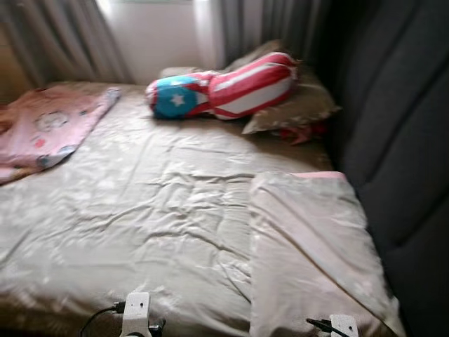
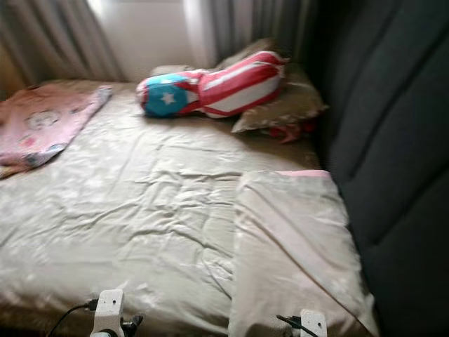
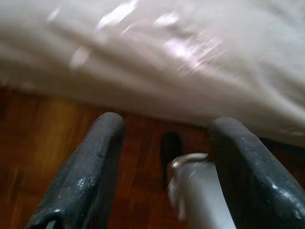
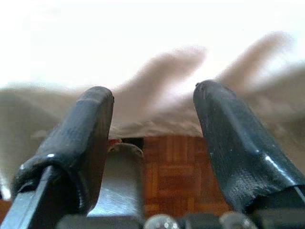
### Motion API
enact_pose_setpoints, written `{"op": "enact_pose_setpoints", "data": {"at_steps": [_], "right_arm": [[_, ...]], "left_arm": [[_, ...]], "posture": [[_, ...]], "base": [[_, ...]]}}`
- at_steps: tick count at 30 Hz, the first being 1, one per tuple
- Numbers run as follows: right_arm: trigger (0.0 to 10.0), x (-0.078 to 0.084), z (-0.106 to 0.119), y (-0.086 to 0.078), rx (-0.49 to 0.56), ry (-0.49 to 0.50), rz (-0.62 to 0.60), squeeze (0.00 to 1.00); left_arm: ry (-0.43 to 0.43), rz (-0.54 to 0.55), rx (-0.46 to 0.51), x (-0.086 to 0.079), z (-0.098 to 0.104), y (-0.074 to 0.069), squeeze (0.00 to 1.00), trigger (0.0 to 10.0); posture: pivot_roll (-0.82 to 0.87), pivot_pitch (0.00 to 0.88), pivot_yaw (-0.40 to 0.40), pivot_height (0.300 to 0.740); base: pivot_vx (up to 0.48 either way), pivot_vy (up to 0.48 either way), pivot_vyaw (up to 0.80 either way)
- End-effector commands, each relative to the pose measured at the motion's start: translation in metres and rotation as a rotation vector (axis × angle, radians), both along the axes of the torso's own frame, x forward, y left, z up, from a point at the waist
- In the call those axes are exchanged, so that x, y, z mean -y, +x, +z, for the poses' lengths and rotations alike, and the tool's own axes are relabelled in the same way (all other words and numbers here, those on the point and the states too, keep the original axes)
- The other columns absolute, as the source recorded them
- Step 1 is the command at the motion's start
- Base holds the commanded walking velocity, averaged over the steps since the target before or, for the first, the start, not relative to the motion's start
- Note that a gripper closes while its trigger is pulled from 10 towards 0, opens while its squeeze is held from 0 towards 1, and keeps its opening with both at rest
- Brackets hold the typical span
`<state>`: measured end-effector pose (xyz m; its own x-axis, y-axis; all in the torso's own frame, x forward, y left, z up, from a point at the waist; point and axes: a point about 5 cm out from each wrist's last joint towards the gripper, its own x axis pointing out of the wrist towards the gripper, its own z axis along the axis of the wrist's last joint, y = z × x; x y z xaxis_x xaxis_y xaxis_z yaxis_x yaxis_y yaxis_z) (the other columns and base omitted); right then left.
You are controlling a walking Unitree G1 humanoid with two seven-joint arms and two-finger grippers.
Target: Clean up the room
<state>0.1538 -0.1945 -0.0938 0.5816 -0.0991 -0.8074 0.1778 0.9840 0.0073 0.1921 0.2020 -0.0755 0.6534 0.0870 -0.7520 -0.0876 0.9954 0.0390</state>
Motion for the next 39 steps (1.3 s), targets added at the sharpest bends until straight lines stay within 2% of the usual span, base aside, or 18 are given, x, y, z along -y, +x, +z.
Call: {"op": "enact_pose_setpoints", "data": {"at_steps": [1, 8, 39], "right_arm": [[10.0, 0.0001, -0.0013, -0.0024, -0.016, 0.004, -0.015, 0.0], [10.0, 0.0031, -0.001, -0.0026, -0.016, -0.001, -0.033, 0.0], [10.0, 0.0033, -0.0021, -0.0054, -0.032, -0.012, 0.002, 0.0]], "left_arm": [[0.004, 0.0, -0.031, -0.0016, -0.0033, -0.0062, 0.0, 10.0], [0.003, 0.001, -0.043, -0.0031, -0.0048, -0.0096, 0.0, 10.0], [0.014, -0.018, -0.059, -0.0041, -0.0059, -0.0119, 0.0, 10.0]], "posture": [[-0.07, 0.0, -0.001, 0.74], [-0.07, 0.0, -0.005, 0.74], [-0.06, 0.0, -0.003, 0.74]], "base": [[0.0, 0.0, 0.0], [0.0, 0.038, 0.0], [0.0, 0.476, 0.0]]}}
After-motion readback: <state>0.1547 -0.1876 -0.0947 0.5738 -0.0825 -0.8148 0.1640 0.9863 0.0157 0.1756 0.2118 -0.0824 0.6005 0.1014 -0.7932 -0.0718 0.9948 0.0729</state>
